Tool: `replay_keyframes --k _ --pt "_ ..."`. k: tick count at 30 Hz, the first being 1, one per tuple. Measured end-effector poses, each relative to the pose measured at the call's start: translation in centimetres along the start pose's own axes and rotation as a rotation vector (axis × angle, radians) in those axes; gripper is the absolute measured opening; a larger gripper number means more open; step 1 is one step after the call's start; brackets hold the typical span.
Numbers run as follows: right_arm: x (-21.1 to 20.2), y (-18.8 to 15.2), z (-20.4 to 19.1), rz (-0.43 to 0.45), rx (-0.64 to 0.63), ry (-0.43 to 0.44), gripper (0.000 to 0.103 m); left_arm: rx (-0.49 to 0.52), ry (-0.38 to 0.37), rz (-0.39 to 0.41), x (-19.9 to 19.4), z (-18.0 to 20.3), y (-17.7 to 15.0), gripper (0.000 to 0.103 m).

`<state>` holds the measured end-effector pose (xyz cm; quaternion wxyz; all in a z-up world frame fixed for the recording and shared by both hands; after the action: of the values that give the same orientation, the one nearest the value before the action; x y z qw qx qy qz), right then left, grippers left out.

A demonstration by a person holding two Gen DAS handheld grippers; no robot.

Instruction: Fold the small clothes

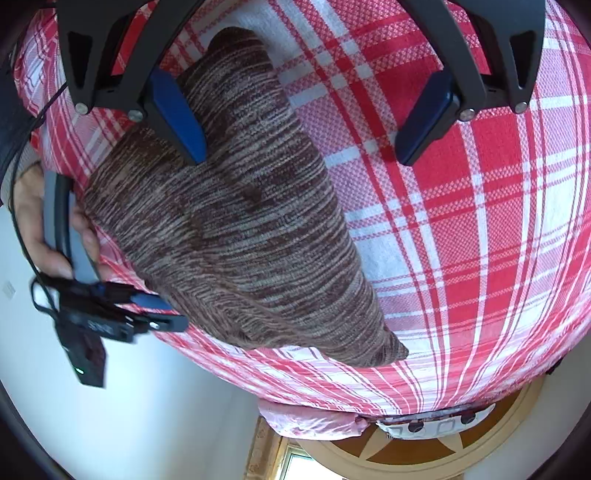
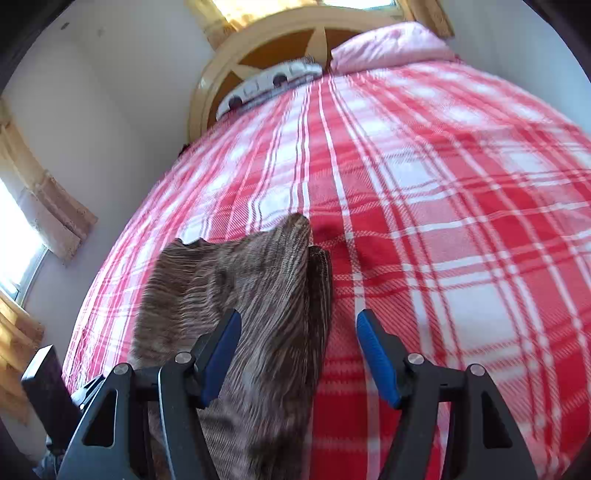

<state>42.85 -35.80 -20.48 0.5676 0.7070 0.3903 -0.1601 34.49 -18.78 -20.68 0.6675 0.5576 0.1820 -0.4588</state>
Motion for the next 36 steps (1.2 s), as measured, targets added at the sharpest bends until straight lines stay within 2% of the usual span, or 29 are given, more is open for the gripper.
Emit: replay_keyframes --k 1,5,12,15,18,25,28,34,36 --pt "0.6 0.3 0.0 -0.002 0.012 0.011 0.066 -0.002 -0.005 0.001 0.0 0.1 0.1 0.103" --pt "3.1 1.1 0.8 -0.013 0.093 0.087 0.066 -0.039 -0.032 0.008 -0.4 0.1 0.3 0.087" --pt "5.2 2.3 1.1 -0.019 0.102 0.136 0.065 0.02 0.012 -0.021 1.0 1.5 0.5 0.087" --pt "6.1 2.3 0.3 -0.028 0.064 0.167 0.056 0.047 0.033 -0.024 1.3 1.9 0.5 0.087" --pt "6.4 1.8 -0.5 -0.026 0.006 0.2 0.053 0.056 0.035 -0.028 1.5 1.9 0.6 0.087" --pt "6.8 1.6 1.3 -0.022 0.119 0.277 0.038 0.064 0.029 -0.027 1.6 2.0 0.7 0.085" --pt "6.7 1.7 1.0 -0.022 0.104 0.276 0.034 0.084 0.016 -0.025 1.4 2.5 0.6 0.072" --pt "6.5 1.6 0.0 -0.007 0.023 0.237 0.033 0.077 0.005 -0.036 1.5 2.8 0.6 0.071" --pt "6.5 1.6 0.0 -0.004 0.019 0.233 0.032 0.085 0.005 -0.033 1.4 2.9 0.6 0.065"
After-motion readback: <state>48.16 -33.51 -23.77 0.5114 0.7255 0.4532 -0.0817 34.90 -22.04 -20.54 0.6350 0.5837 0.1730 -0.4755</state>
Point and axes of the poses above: each gripper's, at about its wrist camera, not at the fingertips, and x roughly the way its jaws point, z to its right, y to its top, the point moved 6 cm from there along x, roughly the way its jaws point, and after that the axes turned 11 degrees about -x, right-handed, at the moved point
